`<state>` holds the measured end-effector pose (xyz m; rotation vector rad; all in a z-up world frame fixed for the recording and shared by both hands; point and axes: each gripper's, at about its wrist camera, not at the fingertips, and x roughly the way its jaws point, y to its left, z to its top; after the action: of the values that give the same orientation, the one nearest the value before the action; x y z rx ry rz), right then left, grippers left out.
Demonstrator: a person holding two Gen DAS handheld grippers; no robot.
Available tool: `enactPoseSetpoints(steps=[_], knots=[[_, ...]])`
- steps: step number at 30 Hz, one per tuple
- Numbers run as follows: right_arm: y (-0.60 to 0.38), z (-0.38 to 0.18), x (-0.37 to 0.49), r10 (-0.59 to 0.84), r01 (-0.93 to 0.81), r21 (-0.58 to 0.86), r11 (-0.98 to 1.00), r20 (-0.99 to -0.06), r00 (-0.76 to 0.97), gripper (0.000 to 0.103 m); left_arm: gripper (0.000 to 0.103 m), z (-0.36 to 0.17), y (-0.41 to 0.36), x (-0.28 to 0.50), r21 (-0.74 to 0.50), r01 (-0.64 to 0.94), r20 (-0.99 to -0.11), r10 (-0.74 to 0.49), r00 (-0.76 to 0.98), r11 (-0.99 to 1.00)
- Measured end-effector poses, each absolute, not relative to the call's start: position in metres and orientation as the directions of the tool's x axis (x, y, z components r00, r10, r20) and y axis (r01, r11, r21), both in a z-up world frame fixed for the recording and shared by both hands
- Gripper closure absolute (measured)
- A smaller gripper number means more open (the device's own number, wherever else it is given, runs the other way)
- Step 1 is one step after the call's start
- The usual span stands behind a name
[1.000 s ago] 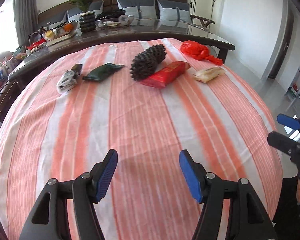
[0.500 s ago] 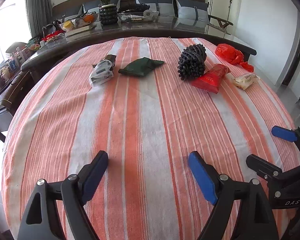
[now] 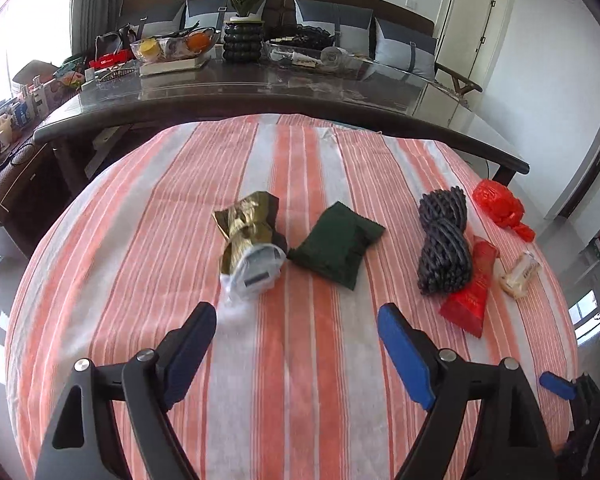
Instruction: Collect trash
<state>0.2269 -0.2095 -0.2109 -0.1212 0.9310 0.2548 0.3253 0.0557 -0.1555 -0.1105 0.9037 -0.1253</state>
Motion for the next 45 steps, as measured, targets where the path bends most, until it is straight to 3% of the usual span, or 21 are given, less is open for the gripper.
enactPoseSetpoints(steps=[6, 8, 9, 13, 19, 26, 27, 30, 40, 45], knots=[[-0.21, -0.211, 0.227, 0.164, -0.268, 0.006, 0.963, -0.805, 0.57, 0.0, 0.02, -0.168, 0.067, 0.375, -0.117, 0.03, -0.804, -0.112, 0.584, 0.993], [-0.21, -0.211, 0.227, 0.164, -0.268, 0.006, 0.963, -0.805, 0.57, 0.0, 0.034, -0.172, 0.067, 0.378, -0.109, 0.041, -0.804, -0.112, 0.584, 0.993], [-0.21, -0.211, 0.227, 0.164, -0.268, 0.007, 0.963, -0.805, 0.57, 0.0, 0.063, -0.175, 0.067, 0.377, -0.101, 0.048, -0.81, -0.11, 0.576, 0.994], [-0.21, -0.211, 0.227, 0.164, -0.268, 0.006, 0.963, -0.805, 0.57, 0.0, 0.074, -0.169, 0.073, 0.357, -0.126, 0.037, -0.789, -0.122, 0.602, 0.991], [-0.21, -0.211, 0.227, 0.164, -0.269, 0.007, 0.963, -0.805, 0.57, 0.0, 0.074, -0.146, 0.058, 0.278, -0.088, 0.088, -0.769, -0.124, 0.627, 0.992], [-0.21, -0.211, 0.227, 0.164, -0.268, 0.007, 0.963, -0.805, 0.57, 0.0, 0.072, -0.161, 0.025, 0.213, -0.066, 0.124, -0.77, -0.13, 0.625, 0.99], [-0.21, -0.211, 0.227, 0.164, -0.268, 0.007, 0.963, -0.805, 0.57, 0.0, 0.069, -0.165, 0.022, 0.212, -0.068, 0.121, -0.772, -0.128, 0.623, 0.99], [-0.21, -0.211, 0.227, 0.164, -0.268, 0.007, 0.963, -0.805, 0.57, 0.0, 0.03, -0.177, 0.017, 0.214, -0.057, 0.096, -0.792, -0.104, 0.601, 0.994], [-0.224, -0.208, 0.219, 0.167, -0.207, 0.05, 0.977, -0.783, 0.599, 0.002, 0.024, -0.189, 0.011, 0.221, -0.02, 0.111, -0.798, -0.083, 0.597, 0.994], [-0.279, -0.189, 0.269, 0.128, 0.119, 0.249, 0.961, -0.786, 0.605, 0.013, 0.024, -0.189, 0.011, 0.22, -0.025, 0.11, -0.798, -0.086, 0.597, 0.994]])
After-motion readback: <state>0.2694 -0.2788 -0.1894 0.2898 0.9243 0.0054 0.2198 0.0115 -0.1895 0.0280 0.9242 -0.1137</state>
